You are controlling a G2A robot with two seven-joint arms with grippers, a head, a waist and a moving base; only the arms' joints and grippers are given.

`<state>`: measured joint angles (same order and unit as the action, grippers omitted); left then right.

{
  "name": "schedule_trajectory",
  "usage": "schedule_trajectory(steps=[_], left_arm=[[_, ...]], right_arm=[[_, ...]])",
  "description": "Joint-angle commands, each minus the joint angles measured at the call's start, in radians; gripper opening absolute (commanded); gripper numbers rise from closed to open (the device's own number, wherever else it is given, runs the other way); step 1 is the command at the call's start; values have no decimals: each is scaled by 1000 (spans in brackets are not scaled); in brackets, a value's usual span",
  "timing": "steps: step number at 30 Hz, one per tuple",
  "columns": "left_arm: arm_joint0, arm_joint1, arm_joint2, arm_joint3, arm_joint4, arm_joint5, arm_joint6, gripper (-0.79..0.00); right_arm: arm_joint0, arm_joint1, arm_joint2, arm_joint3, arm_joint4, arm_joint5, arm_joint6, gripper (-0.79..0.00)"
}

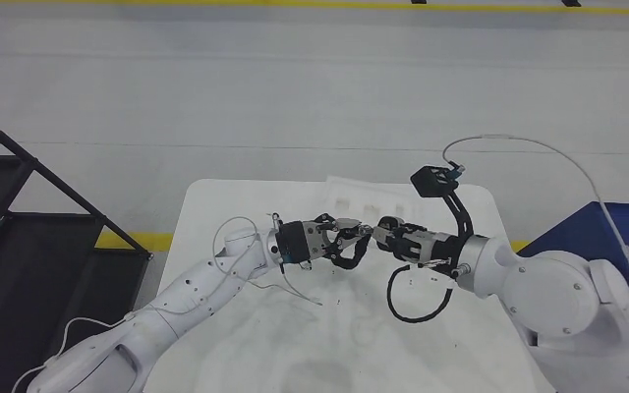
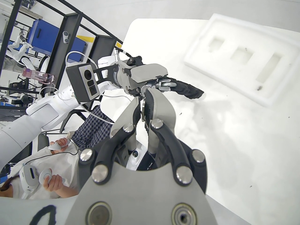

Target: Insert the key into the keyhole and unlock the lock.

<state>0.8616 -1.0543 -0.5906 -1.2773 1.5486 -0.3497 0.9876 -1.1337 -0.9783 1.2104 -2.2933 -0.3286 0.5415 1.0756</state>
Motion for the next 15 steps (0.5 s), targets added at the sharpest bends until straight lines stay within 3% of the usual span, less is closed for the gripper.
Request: schedule_trajectory(steps=[1, 15], left_arm=[[5, -1, -8, -3, 9, 3, -2, -785], [36, -5, -57, -28, 75, 14, -16, -785]], right_arm=[[0, 0, -1, 3, 2, 1, -2, -785], [15, 3, -23, 15, -25, 0, 2, -785]])
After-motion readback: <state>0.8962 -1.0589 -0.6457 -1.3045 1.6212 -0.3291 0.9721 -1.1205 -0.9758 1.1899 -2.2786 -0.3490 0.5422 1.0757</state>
